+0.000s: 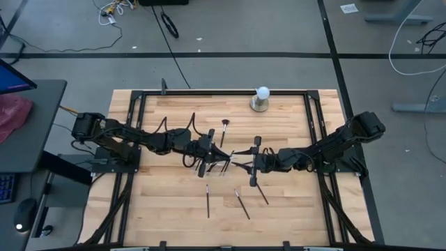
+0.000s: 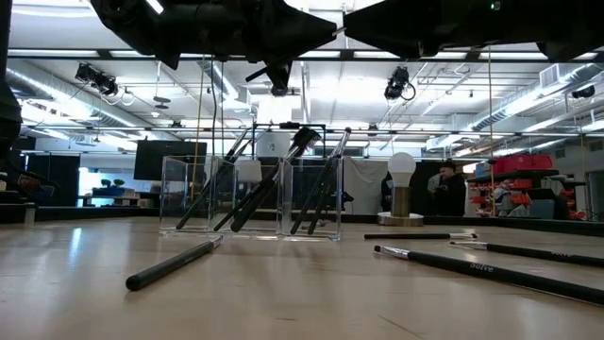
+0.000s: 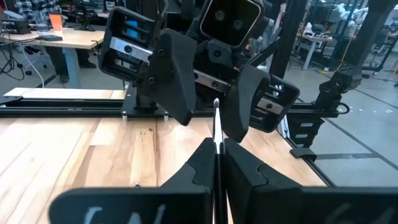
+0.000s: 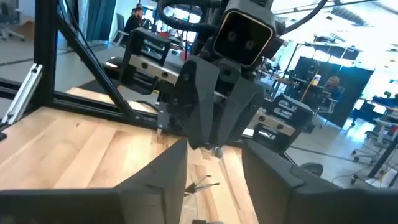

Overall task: Put items in baskets/containers
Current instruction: Put the eyeshadow brush into the transparent organizer

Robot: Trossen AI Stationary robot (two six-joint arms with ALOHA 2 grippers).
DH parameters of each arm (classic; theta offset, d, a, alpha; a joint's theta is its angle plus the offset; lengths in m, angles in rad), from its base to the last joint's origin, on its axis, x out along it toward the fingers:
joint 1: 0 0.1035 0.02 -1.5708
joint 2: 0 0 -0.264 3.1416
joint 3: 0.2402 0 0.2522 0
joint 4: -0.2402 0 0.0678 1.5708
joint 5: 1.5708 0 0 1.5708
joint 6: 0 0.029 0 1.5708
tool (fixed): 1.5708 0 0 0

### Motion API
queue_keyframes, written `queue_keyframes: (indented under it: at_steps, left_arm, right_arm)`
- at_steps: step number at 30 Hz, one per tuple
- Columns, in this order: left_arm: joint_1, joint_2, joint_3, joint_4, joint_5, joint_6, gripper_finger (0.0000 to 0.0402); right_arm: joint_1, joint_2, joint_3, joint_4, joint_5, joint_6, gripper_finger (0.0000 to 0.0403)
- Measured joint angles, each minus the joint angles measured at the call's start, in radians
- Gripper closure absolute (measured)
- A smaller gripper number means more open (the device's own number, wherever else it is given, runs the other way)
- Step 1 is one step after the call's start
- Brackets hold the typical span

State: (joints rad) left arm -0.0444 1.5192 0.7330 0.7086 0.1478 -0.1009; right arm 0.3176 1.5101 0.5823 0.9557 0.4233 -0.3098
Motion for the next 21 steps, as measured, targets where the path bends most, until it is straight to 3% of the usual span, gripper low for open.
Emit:
queue_keyframes:
  at_steps: [4, 13, 21]
  left_arm:
    - [0.0, 0.0, 0.0, -0.001, 0.0, 0.0, 0.0381]
    - [0.0, 0.0, 0.0, -0.004, 0.008, 0.0, 0.0381]
    - [0.0, 0.0, 0.0, -0.003, 0.001, 0.029, 0.0367]
  right_arm:
    - [-0.002, 0.0, 0.0, -0.001, -0.007, -0.003, 0.0275]
    - [-0.003, 0.0, 0.0, 0.0, -0.047, -0.003, 0.0388]
    - [0.003, -0.007, 0.0, -0.015, -0.02, 0.041, 0.0399]
